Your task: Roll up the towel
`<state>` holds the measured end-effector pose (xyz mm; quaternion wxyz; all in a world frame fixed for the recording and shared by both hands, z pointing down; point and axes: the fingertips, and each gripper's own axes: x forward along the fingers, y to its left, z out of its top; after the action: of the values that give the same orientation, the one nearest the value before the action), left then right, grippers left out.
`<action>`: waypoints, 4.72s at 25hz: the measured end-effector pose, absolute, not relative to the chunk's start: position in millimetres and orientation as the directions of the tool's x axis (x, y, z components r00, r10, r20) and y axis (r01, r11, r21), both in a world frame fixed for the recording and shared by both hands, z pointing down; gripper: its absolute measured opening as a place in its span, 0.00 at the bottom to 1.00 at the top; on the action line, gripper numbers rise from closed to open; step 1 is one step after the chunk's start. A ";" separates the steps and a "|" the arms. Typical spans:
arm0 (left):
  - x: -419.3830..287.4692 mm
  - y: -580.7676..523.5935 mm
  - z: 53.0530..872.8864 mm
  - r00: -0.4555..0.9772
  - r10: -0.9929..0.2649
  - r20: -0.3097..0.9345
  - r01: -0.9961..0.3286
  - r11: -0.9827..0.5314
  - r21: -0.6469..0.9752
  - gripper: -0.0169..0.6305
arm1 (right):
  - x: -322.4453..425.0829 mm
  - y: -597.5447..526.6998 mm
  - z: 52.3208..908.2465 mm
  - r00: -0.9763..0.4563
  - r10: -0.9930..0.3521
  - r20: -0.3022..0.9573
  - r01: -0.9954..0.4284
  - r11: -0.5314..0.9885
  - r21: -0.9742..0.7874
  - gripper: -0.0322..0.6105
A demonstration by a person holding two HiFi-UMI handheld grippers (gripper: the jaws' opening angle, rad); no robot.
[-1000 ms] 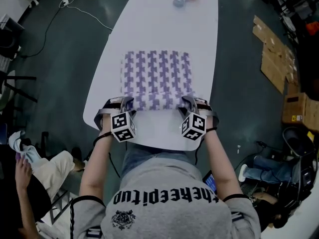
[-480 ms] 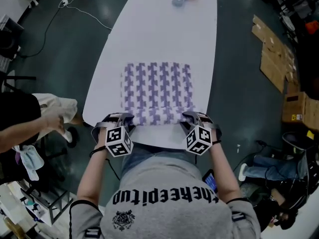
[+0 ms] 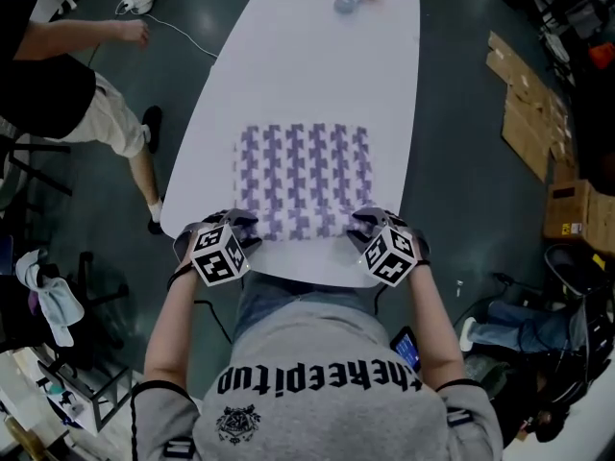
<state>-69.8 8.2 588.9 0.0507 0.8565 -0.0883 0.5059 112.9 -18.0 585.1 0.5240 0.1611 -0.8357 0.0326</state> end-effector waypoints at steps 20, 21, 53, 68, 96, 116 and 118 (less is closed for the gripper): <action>-76.5 -66.1 579.5 0.536 0.007 0.844 -0.261 -0.950 0.174 0.26 | 117.4 -84.1 571.2 -0.424 -0.209 0.881 -0.372 0.927 0.041 0.27; -75.7 -70.2 579.1 0.532 -0.001 0.847 -0.265 -0.950 0.165 0.26 | 118.2 -87.2 570.7 -0.422 -0.216 0.881 -0.375 0.926 0.047 0.27; -62.3 -38.6 553.4 0.453 -0.368 0.812 -0.264 -0.925 -0.273 0.41 | 87.0 -56.2 548.5 -0.406 -0.473 0.782 -0.260 0.880 0.397 0.39; -75.4 -49.8 593.3 0.303 -0.408 0.861 -0.228 -0.909 -0.350 0.29 | 94.5 -70.4 589.7 -0.280 -0.511 0.813 -0.197 0.859 0.472 0.22; -77.0 15.7 575.3 0.510 -0.044 0.859 -0.199 -0.978 0.069 0.26 | 95.2 -6.0 565.1 -0.411 -0.268 0.871 -0.304 0.941 0.146 0.23; -80.9 -54.7 588.6 0.495 -0.007 0.869 -0.203 -0.973 0.108 0.26 | 96.7 -62.3 568.6 -0.397 -0.257 0.881 -0.346 0.931 0.116 0.24; -81.2 -58.9 591.7 0.491 -0.003 0.871 -0.206 -0.972 0.113 0.26 | 96.5 -67.2 571.7 -0.391 -0.255 0.884 -0.346 0.931 0.115 0.24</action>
<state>-81.2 -58.9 591.7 0.1013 0.8574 -0.0610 0.5009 96.5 -67.2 571.7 0.5214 0.1805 -0.8329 0.0439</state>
